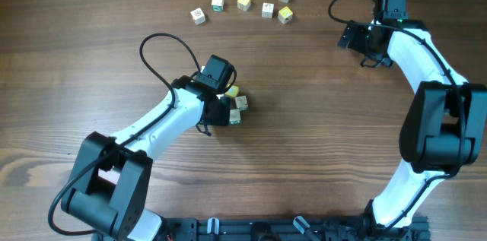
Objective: Form a circle
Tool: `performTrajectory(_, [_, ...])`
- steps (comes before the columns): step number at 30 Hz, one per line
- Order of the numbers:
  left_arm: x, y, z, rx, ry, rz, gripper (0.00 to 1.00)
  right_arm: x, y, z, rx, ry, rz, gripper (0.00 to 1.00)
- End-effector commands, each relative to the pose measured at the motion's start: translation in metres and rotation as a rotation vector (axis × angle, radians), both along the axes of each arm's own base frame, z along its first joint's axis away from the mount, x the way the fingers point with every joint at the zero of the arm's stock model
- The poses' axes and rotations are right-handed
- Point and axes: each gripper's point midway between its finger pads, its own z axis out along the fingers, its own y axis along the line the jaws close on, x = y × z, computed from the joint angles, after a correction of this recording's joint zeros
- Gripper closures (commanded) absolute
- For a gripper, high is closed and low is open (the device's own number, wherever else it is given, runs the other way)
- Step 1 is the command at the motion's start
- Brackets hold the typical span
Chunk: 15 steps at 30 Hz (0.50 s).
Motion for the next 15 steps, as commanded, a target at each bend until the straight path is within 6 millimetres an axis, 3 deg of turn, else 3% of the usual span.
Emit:
performTrajectory(1, [-0.006, 0.006, -0.006, 0.033, 0.019, 0.001, 0.53, 0.006, -0.001, 0.016, -0.014, -0.04, 0.008, 0.0])
performTrajectory(6, [-0.008, 0.007, 0.003, 0.036, 0.027, 0.002, 0.53, 0.006, -0.001, 0.016, -0.013, -0.04, 0.008, 0.0])
performTrajectory(10, [0.009, -0.001, 0.035, -0.005, -0.057, 0.003, 0.58, 0.006, -0.001, 0.016, -0.013, -0.04, 0.008, 0.0])
performTrajectory(15, [0.024, 0.005, 0.039, 0.035, -0.131, 0.024, 0.86, 0.006, -0.001, 0.016, -0.013, -0.04, 0.008, 0.0])
